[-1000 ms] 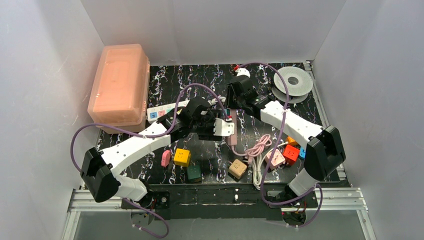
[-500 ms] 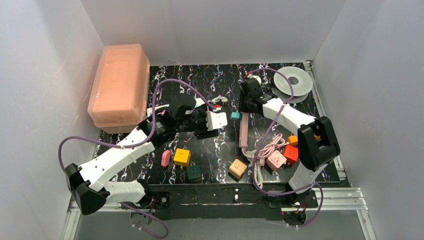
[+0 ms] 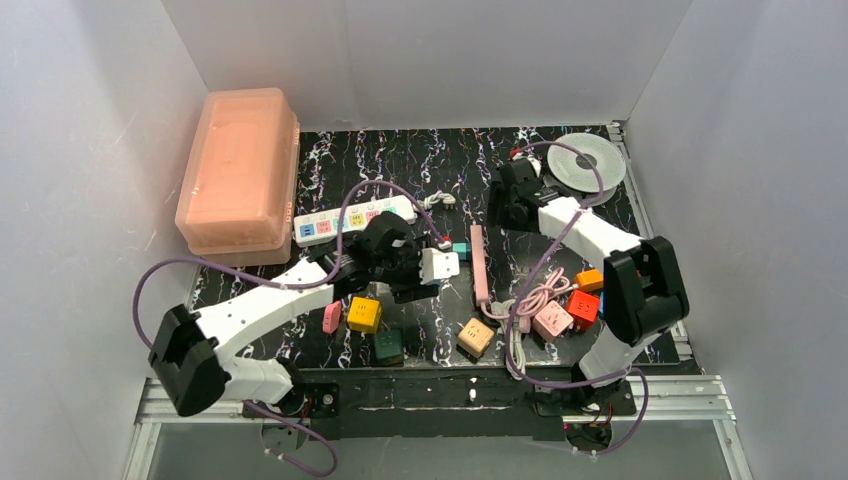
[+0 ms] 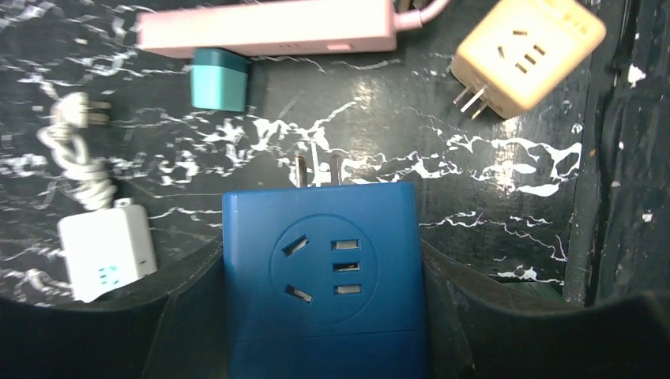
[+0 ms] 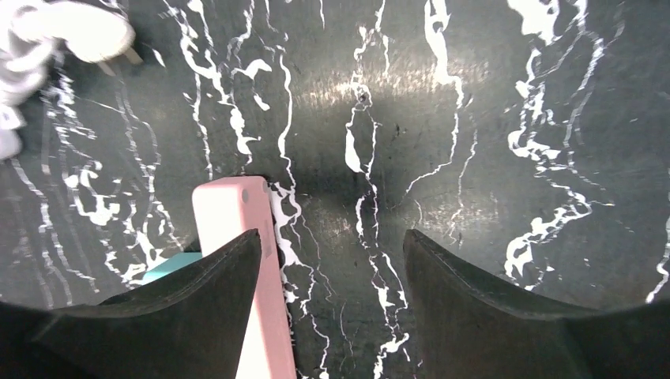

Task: Pull the plug off the socket
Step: Place the plug at the center of the board.

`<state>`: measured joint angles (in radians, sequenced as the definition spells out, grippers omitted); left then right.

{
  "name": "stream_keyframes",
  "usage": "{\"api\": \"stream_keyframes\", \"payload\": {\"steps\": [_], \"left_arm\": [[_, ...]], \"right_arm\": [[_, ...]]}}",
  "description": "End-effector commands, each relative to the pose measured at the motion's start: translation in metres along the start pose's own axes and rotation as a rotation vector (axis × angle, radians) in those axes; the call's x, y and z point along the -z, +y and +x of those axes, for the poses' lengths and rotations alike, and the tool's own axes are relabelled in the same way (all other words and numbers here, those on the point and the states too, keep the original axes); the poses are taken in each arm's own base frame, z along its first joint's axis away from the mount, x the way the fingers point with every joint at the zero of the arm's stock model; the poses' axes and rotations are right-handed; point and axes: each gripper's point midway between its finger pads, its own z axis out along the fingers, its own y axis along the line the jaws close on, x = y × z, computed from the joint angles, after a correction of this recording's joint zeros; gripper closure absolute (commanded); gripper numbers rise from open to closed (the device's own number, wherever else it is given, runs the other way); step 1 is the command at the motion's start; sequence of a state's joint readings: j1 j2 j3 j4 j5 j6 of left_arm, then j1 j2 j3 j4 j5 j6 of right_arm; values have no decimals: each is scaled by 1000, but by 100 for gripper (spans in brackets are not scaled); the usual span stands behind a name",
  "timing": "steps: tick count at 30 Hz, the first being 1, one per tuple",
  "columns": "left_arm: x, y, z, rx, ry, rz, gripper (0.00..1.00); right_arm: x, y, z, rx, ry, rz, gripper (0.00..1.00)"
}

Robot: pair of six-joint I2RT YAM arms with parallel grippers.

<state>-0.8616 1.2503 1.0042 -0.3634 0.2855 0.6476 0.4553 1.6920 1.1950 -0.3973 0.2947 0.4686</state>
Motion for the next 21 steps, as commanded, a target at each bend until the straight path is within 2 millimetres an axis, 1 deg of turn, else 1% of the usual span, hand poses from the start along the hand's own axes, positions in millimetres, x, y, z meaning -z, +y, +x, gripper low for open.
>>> {"api": "stream_keyframes", "payload": {"steps": [1, 4, 5, 10, 15, 16, 17, 19, 21], "left_arm": [[-29, -1, 1, -27, -28, 68, 100], [-53, -6, 9, -8, -17, 125, 100], [-61, -11, 15, -9, -11, 153, 100], [-83, -32, 33, -6, -1, 244, 100], [-96, -45, 52, -48, 2, 289, 100], [-98, -48, 54, -50, 0, 302, 100], [-99, -50, 55, -47, -1, 310, 98], [-101, -55, 57, -37, -2, 328, 83], [-102, -58, 59, -38, 3, 339, 57]], "right_arm": [[47, -3, -36, -53, -140, -29, 26], [70, -5, -44, -84, -188, -64, 26], [76, -5, -45, -94, -201, -78, 26], [105, -7, -49, -142, -262, -144, 26], [118, -9, -46, -142, -288, -179, 26], [119, -8, -44, -138, -286, -184, 25], [119, -9, -43, -134, -284, -186, 21], [119, -9, -40, -127, -281, -190, 18], [120, -8, -39, -124, -283, -203, 17]]}}
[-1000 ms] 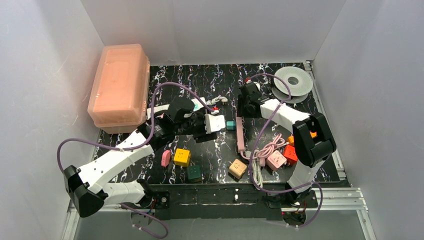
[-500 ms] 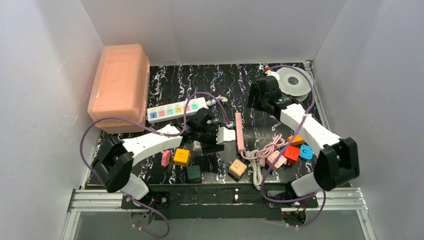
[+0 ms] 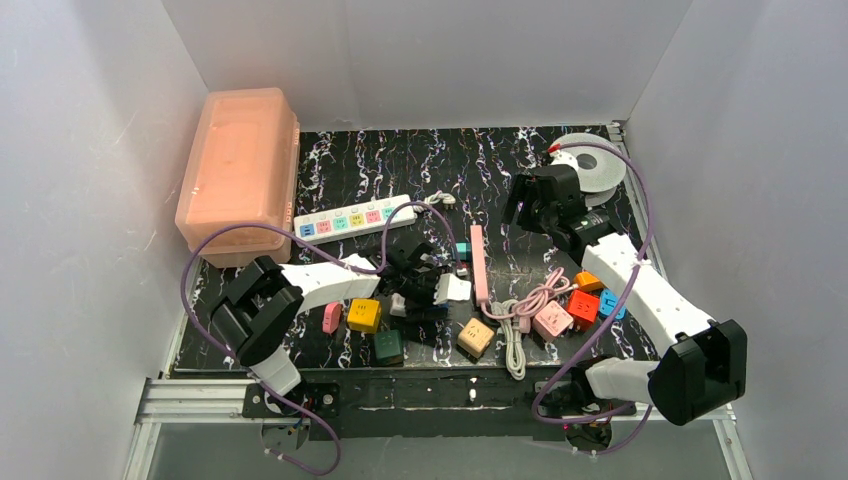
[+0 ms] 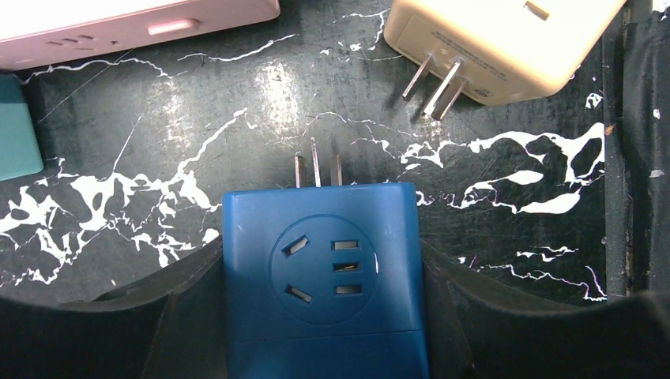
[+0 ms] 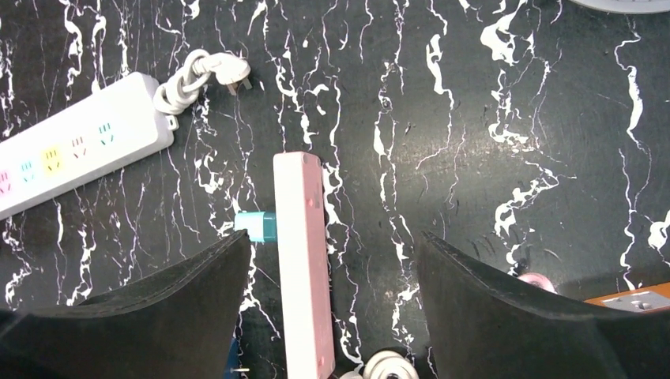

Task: Pull the plug off the socket
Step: Place the plug at the center of the board, then remove the plug from the socket.

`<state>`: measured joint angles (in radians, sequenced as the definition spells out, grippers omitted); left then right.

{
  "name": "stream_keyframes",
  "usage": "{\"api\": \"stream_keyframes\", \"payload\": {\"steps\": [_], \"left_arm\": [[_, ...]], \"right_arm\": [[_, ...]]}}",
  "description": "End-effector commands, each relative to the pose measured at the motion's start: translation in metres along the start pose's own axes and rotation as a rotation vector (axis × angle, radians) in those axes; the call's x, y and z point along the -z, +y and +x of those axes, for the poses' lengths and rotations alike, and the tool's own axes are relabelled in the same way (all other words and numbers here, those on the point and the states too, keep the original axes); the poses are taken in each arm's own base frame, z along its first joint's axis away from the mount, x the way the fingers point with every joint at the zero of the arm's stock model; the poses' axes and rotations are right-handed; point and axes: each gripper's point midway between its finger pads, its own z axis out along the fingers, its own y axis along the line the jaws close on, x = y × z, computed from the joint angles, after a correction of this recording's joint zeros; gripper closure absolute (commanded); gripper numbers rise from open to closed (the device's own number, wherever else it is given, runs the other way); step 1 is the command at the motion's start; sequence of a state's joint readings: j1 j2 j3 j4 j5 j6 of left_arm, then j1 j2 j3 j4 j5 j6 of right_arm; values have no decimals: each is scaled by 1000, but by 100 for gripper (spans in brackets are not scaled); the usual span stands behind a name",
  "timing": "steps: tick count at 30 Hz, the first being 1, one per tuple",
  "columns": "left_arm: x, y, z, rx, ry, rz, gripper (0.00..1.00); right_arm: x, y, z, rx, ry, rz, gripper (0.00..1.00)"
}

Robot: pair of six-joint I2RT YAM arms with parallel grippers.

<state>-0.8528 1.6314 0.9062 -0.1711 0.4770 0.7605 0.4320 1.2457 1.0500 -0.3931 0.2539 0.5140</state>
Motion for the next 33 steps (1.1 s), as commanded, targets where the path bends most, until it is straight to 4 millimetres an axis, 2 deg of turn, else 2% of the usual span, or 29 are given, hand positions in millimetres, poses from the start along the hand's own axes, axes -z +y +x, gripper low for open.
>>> {"api": "stream_keyframes", "payload": {"steps": [1, 3, 4, 8, 12, 16, 19, 21, 25, 27, 31, 33], "left_arm": [[-1, -4, -15, -55, -66, 31, 41], [-2, -6, -13, -51, -52, 35, 9], [-1, -6, -13, -51, -47, 38, 3], [10, -2, -21, -19, -27, 26, 2], [39, 3, -42, 38, -34, -12, 2], [91, 11, -73, 100, -18, -83, 2], [138, 8, -89, 180, 30, -97, 2], [176, 6, -106, 231, 46, -92, 2], [222, -12, -99, 338, 156, -77, 2], [247, -15, -99, 363, 110, -133, 2], [296, 0, -107, 434, -41, -356, 2], [313, 0, -104, 503, -70, -405, 2]], "right_arm": [[7, 6, -6, -1, -33, -50, 16], [7, 9, -6, 0, -33, -67, 15], [7, 11, -5, 2, -30, -73, 15], [6, 14, -4, 23, -21, -94, 13], [7, 20, -9, 73, -23, -125, 13], [14, 37, -12, 168, -10, -224, 12], [22, 59, -4, 243, 27, -372, 11], [27, 72, 8, 304, 52, -471, 11], [36, 90, 32, 443, 87, -566, 10], [43, 100, 49, 513, 113, -612, 10], [62, 125, 91, 653, 159, -721, 10], [69, 133, 116, 736, 190, -771, 9]]}}
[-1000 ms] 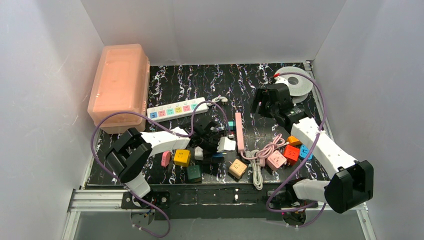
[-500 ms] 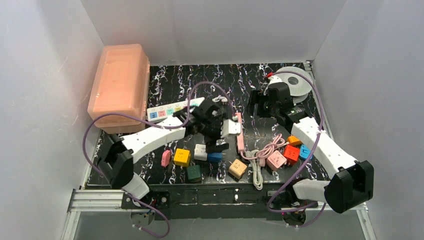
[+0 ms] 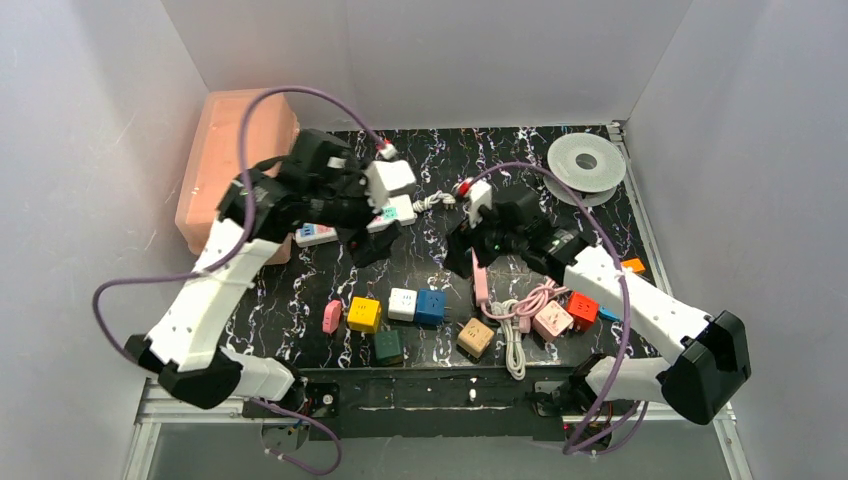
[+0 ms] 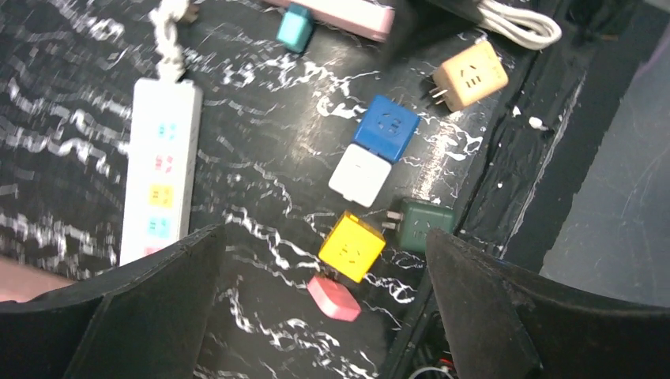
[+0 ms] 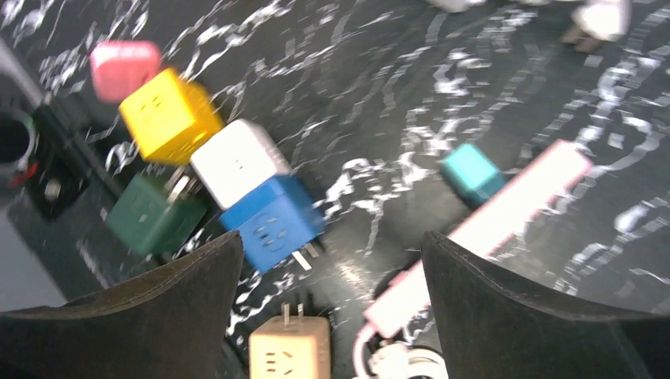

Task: Pull the plug off the socket
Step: Remove the plug from the socket.

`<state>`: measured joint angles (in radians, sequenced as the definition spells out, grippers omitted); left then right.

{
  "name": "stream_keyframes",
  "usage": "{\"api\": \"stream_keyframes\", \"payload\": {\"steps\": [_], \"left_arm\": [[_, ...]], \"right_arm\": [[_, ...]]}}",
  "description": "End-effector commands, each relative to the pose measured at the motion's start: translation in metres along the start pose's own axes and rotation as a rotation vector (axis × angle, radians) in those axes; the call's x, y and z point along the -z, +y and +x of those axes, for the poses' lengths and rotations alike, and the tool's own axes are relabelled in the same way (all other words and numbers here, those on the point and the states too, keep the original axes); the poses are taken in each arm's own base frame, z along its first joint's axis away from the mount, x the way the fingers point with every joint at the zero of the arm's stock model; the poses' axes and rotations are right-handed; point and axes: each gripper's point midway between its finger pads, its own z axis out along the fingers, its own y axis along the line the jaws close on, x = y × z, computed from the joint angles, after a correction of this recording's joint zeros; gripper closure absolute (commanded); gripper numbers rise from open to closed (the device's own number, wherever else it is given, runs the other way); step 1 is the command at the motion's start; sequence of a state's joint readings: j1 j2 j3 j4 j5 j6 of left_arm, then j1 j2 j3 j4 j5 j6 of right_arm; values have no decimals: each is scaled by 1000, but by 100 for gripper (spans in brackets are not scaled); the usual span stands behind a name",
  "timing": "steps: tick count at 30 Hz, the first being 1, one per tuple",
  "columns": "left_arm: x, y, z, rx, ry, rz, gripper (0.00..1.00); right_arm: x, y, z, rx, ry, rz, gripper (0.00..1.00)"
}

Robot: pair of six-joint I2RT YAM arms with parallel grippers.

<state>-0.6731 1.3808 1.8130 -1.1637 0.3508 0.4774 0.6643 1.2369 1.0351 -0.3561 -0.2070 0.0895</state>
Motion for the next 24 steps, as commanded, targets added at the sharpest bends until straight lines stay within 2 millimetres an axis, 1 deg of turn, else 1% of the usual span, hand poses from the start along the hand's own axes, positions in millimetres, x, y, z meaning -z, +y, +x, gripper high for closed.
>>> {"api": "stream_keyframes", "payload": {"steps": [1, 3, 4, 7, 10, 13, 17, 21, 24], "left_arm": [[48, 2, 15, 196, -18, -110, 2], [54, 6, 26, 271, 17, -142, 2], [54, 4, 33, 297, 45, -134, 2], [50, 0, 52, 358, 113, -103, 2], [35, -6, 67, 397, 166, -53, 2], [30, -3, 76, 395, 189, -73, 2], [33, 3, 87, 367, 212, -130, 2], [34, 3, 92, 357, 221, -143, 2], [34, 7, 92, 355, 222, -162, 2]], "right_arm": [[-11, 50, 28, 218, 58, -159, 9], [-17, 67, 43, 269, 86, -215, 9], [-19, 75, 51, 295, 108, -236, 9], [-29, 77, 67, 327, 152, -239, 9], [-39, 74, 75, 338, 172, -240, 8], [-50, 72, 83, 353, 223, -252, 8], [-63, 78, 88, 361, 259, -293, 7], [-79, 80, 97, 375, 274, -306, 7], [-85, 83, 102, 389, 271, -316, 7]]}}
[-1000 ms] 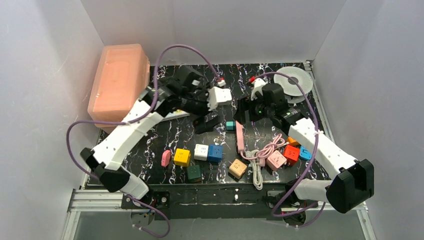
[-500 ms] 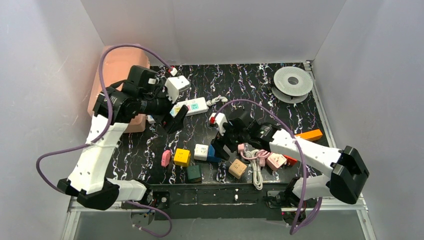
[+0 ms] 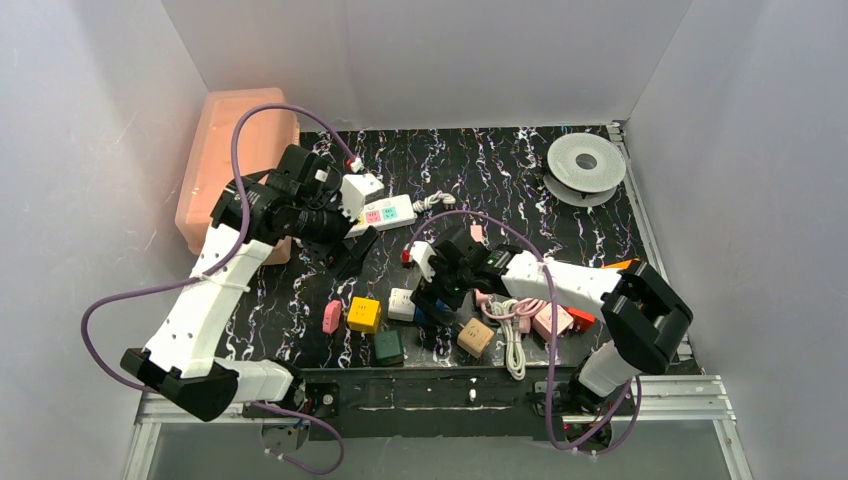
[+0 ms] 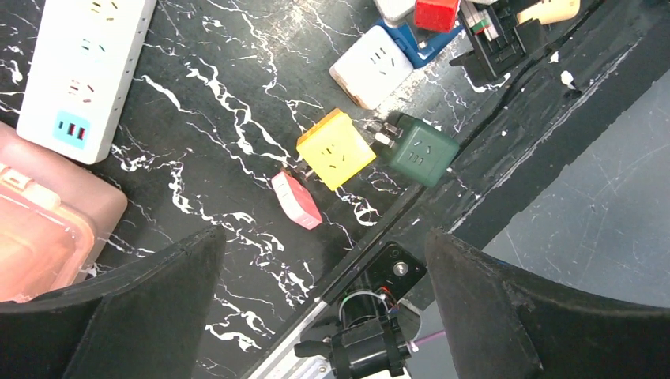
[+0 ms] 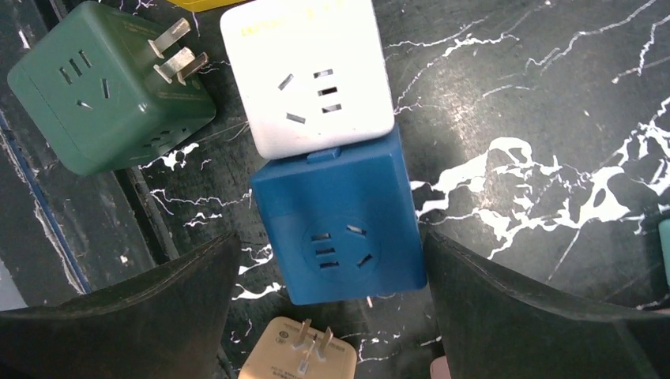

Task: Pull the plug off the socket
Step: Remove the plug from the socket.

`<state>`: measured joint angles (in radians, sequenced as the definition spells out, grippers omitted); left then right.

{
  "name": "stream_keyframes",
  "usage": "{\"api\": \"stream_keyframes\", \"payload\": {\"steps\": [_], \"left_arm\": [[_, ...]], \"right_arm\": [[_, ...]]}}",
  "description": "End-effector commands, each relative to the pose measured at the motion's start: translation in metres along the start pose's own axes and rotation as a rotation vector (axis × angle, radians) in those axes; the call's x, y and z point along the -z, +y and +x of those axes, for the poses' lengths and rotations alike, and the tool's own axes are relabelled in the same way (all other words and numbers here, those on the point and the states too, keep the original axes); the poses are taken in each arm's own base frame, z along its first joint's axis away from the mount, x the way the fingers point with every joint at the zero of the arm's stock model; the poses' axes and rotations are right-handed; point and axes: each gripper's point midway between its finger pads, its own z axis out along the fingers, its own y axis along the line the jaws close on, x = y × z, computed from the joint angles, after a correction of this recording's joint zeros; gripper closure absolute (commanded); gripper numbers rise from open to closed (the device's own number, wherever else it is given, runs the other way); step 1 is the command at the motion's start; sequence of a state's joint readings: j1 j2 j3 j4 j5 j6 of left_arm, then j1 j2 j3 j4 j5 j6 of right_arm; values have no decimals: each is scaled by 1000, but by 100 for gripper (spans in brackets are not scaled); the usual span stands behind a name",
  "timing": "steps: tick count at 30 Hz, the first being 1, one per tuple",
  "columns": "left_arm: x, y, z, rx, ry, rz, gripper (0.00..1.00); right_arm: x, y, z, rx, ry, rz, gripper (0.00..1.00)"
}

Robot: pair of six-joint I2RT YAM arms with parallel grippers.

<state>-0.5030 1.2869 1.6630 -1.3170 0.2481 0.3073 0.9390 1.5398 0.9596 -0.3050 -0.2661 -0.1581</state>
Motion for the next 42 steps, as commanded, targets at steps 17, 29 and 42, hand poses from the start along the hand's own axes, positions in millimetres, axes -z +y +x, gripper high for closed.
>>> {"api": "stream_keyframes", "payload": {"steps": [17, 29, 42], "left_arm": [[32, 2, 11, -57, -48, -76, 2], [43, 2, 18, -99, -135, -136, 2], [69, -13, -8, -417, -467, -174, 2]], "right_arm": [[-41, -10, 4, 149, -44, 123, 10], [-40, -18, -14, 125, -111, 180, 74], [59, -5, -70, 20, -280, 272, 99]]}}
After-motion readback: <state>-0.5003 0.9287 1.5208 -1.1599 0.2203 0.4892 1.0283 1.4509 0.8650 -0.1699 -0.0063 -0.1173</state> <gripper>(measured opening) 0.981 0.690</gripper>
